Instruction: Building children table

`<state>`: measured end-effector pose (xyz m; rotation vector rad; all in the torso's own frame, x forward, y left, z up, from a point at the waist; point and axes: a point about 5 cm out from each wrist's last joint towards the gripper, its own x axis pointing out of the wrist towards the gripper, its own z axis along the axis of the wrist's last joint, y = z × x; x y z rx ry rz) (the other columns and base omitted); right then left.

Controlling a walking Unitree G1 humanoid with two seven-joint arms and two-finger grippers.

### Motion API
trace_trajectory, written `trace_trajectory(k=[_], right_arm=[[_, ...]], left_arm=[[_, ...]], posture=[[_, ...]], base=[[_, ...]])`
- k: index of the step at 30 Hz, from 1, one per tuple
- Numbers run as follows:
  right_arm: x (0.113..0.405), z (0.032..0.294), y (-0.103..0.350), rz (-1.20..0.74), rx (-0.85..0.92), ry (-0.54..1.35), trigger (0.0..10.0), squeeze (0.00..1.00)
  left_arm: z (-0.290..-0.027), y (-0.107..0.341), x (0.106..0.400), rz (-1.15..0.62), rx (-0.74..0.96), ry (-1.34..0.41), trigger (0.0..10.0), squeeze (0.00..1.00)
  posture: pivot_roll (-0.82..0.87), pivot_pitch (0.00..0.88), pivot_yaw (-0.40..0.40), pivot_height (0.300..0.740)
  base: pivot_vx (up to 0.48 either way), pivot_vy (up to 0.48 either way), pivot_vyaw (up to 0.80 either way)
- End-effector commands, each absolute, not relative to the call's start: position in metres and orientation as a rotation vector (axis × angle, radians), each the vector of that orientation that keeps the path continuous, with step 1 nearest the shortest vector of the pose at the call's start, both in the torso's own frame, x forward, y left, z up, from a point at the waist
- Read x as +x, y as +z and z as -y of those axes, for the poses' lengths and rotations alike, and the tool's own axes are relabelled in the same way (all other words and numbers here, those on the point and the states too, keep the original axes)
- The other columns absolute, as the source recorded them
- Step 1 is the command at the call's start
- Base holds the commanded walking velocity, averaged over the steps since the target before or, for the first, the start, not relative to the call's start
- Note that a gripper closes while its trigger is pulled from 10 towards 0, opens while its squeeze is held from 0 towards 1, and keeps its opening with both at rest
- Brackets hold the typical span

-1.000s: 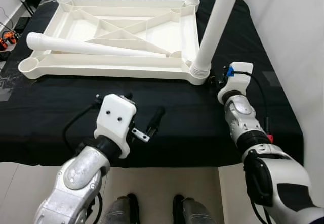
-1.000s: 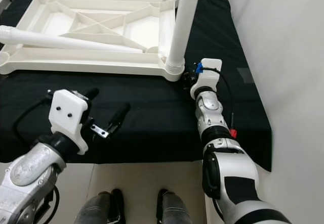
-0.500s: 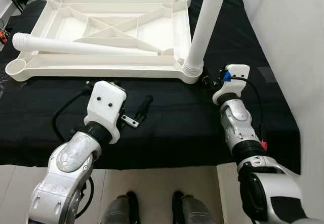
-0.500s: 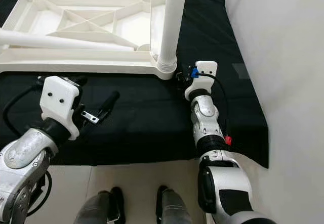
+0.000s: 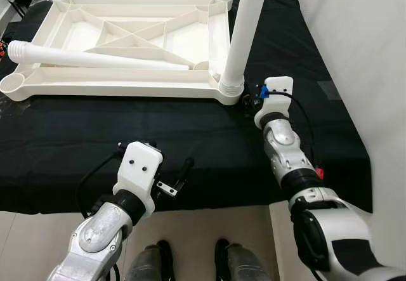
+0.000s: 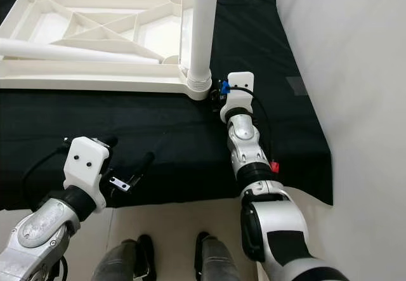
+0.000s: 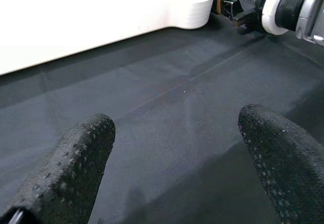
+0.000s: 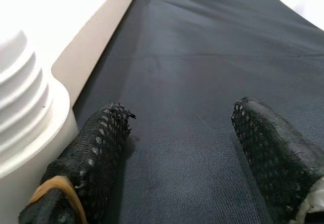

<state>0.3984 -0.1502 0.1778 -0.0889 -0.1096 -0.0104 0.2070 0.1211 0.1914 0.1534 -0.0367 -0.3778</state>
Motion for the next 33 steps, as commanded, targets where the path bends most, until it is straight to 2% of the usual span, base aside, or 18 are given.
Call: trace_trajectory(k=[1,6,14,19,20,33], right_arm=[[0.398,0.145,0.167,0.042,-0.098,-0.004,10.0,0.00],[0.401,0.136,0.170,0.041,-0.112,-0.006,10.0,0.00],[0.391,0.104,0.163,0.092,-0.083,0.122,10.0,0.00],[0.387,0.098,0.159,0.101,-0.085,0.152,10.0,0.00],[0.378,0.087,0.155,0.120,-0.054,0.211,10.0,0.00],[0.350,0.050,0.177,0.175,0.028,0.388,10.0,0.00]], left_arm=[[-0.122,0.191,0.206,0.038,0.159,-0.368,10.0,0.00],[-0.120,0.195,0.207,0.067,0.160,-0.369,10.0,0.00],[-0.123,0.198,0.211,0.094,0.174,-0.352,10.0,0.00],[-0.124,0.199,0.213,0.098,0.176,-0.351,10.0,0.00],[-0.124,0.201,0.214,0.108,0.180,-0.354,10.0,0.00],[-0.122,0.199,0.215,0.111,0.181,-0.354,10.0,0.00]], posture=[[0.13,0.285,-0.040,0.740],[0.13,0.285,-0.045,0.740],[0.12,0.290,-0.048,0.740],[0.12,0.290,-0.048,0.740],[0.11,0.286,-0.049,0.740],[0.11,0.281,-0.056,0.740]], base=[[0.000,0.000,0.00],[0.000,0.000,0.00],[0.000,0.000,0.00],[0.000,0.000,0.00],[0.000,0.000,0.00],[0.000,0.000,0.00]])
